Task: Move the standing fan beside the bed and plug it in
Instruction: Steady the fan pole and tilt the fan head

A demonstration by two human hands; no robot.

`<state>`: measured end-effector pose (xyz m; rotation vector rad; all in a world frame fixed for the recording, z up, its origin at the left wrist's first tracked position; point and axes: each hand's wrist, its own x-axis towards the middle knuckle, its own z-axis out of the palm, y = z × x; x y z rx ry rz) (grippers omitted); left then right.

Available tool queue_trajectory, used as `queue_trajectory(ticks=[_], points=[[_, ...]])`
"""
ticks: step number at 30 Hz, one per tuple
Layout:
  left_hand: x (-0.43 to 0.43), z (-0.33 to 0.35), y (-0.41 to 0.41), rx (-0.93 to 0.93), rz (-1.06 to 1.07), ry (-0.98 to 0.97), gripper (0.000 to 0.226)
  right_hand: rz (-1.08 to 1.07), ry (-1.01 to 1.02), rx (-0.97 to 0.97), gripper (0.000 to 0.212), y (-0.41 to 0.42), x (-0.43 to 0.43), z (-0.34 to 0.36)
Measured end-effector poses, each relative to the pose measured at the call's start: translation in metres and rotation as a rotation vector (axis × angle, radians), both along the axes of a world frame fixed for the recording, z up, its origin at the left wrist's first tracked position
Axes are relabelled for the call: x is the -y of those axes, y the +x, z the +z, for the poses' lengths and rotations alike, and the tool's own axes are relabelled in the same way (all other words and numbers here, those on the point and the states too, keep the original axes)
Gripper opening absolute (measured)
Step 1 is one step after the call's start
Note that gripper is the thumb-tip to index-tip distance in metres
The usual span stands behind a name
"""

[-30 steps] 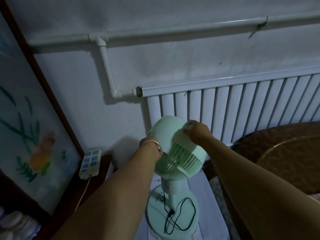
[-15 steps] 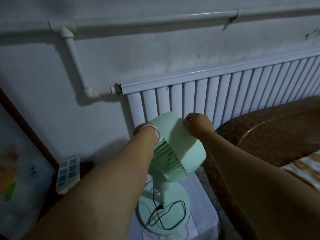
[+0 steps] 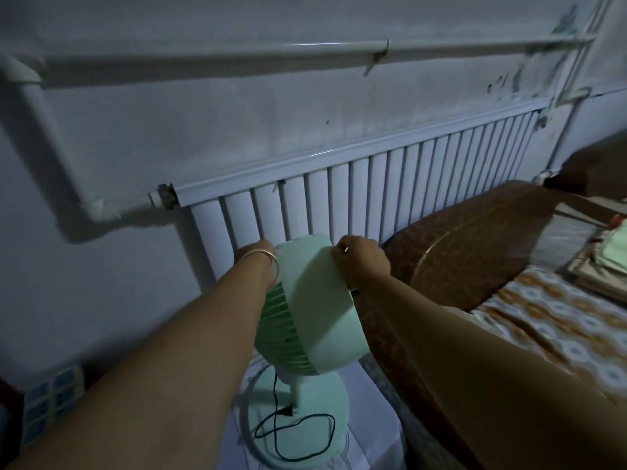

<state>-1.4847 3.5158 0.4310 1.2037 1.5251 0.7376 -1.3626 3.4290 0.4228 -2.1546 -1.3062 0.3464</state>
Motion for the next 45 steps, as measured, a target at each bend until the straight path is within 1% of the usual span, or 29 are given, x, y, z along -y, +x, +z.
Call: queue_trajectory(ticks=[1,2,3,4,6,10,11,14,18,22,25,30,34,37,40,41,43,45], points=[[-0.006,-0.002,0.001,0.023,0.039,-0.02,0.037,-0.008,-0.008,0.005,0.033,-0.001,-0.002,-0.001],[-0.007,-0.001,0.001,0.026,0.083,-0.053,0.026,-0.018,-0.018,0.013,0.034,-0.002,-0.003,-0.002],[-0.002,0.002,-0.001,0.062,0.099,-0.077,0.01,-0.028,-0.026,0.023,0.035,-0.003,-0.004,-0.003],[-0.004,0.0,0.0,0.082,0.12,-0.099,0.01,-0.037,-0.032,0.034,0.037,-0.004,-0.005,-0.004],[-0.007,-0.001,0.001,0.081,0.098,-0.121,0.035,-0.052,-0.034,0.043,0.038,-0.006,-0.007,-0.005],[-0.013,-0.002,0.002,-0.019,0.046,-0.104,0.049,-0.07,-0.017,0.047,0.036,-0.007,-0.009,-0.007],[-0.014,0.0,0.004,-0.053,0.036,-0.089,0.049,-0.077,-0.011,0.04,0.036,-0.006,-0.009,-0.009],[-0.01,0.007,0.013,-0.203,-0.028,-0.002,0.038,-0.1,-0.009,-0.019,0.034,0.002,-0.008,-0.018],[-0.01,0.007,0.025,-0.334,-0.061,0.057,0.054,-0.129,0.018,-0.12,0.035,0.013,-0.007,-0.027],[-0.01,0.004,0.033,-0.41,-0.067,0.055,0.055,-0.11,0.023,-0.136,0.032,0.022,-0.006,-0.029],[-0.009,0.004,0.036,-0.436,-0.065,0.057,0.055,-0.097,0.034,-0.148,0.032,0.027,-0.007,-0.031],[-0.005,0.005,0.034,-0.474,-0.036,0.051,0.062,-0.052,0.046,-0.136,0.032,0.034,-0.011,-0.033],[-0.001,0.006,0.031,-0.457,-0.003,0.04,0.068,-0.006,0.051,-0.137,0.033,0.035,-0.013,-0.035],[0.006,0.01,0.029,-0.458,-0.006,0.037,0.065,0.025,0.056,-0.139,0.034,0.035,-0.014,-0.035],[0.014,0.017,0.025,-0.439,0.006,0.062,0.058,0.028,0.042,-0.107,0.035,0.033,-0.016,-0.032],[0.017,0.018,0.022,-0.421,0.023,0.074,0.055,0.033,0.043,-0.068,0.035,0.031,-0.016,-0.031],[0.021,0.018,0.015,-0.396,0.05,0.098,0.051,0.043,0.083,0.065,0.035,0.026,-0.015,-0.027],[0.025,0.014,0.002,-0.348,0.094,0.116,0.052,0.109,0.165,0.176,0.035,0.014,-0.013,-0.023]])
